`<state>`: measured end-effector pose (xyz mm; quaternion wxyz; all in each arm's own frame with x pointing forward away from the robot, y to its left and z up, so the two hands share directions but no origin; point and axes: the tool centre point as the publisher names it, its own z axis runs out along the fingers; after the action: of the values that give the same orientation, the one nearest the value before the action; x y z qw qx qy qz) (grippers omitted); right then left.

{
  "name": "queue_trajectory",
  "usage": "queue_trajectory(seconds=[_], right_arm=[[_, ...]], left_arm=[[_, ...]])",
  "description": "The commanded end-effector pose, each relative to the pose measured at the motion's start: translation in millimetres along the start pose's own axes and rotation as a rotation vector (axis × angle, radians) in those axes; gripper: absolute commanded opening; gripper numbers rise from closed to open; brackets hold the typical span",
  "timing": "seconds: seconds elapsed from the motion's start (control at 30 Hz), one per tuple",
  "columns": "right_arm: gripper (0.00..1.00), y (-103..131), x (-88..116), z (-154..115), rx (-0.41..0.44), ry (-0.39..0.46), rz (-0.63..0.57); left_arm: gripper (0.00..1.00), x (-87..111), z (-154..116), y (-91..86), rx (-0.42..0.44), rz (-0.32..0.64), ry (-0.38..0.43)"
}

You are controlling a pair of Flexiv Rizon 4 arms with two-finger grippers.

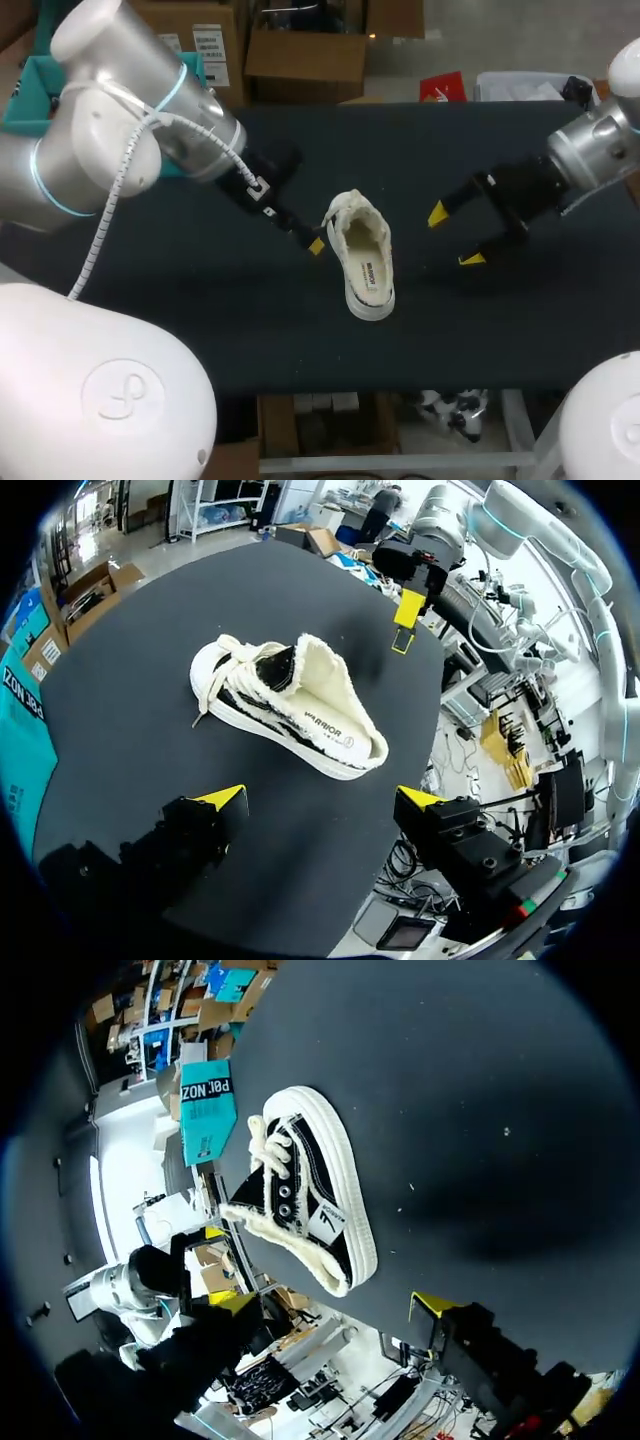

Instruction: Open the shoe tongue, take the insole out of the shoe, put the insole back into the shoe, and pack the shoe into the shoebox

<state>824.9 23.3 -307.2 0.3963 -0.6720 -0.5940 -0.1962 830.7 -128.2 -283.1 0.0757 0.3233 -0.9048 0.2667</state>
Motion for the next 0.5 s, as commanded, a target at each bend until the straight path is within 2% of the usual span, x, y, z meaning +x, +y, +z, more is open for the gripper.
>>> queue_trajectory(seconds=[0.03, 0.13, 0.27, 0.33, 0.5], right_arm=[[1.0, -3, 8, -1, 0.072, -0.113, -0.073], [1.0, -16, 8, 3, -0.034, -0.15, -0.11], [1.0, -32, 6, 4, -0.122, -0.205, -0.168], [1.0, -40, 5, 2, -0.165, -0.179, -0.157], [1.0, -40, 5, 2, -0.165, -0.179, -0.157]], left_arm=[[1.0, 0.5, 8, -2.0, -0.016, -0.016, -0.073], [1.0, 0.5, 8, -2.0, -0.016, -0.016, -0.073], [1.0, 0.5, 8, -2.0, -0.016, -0.016, -0.073], [1.0, 0.5, 8, -2.0, -0.016, -0.016, -0.073], [1.0, 0.5, 8, -2.0, -0.016, -0.016, -0.073]])
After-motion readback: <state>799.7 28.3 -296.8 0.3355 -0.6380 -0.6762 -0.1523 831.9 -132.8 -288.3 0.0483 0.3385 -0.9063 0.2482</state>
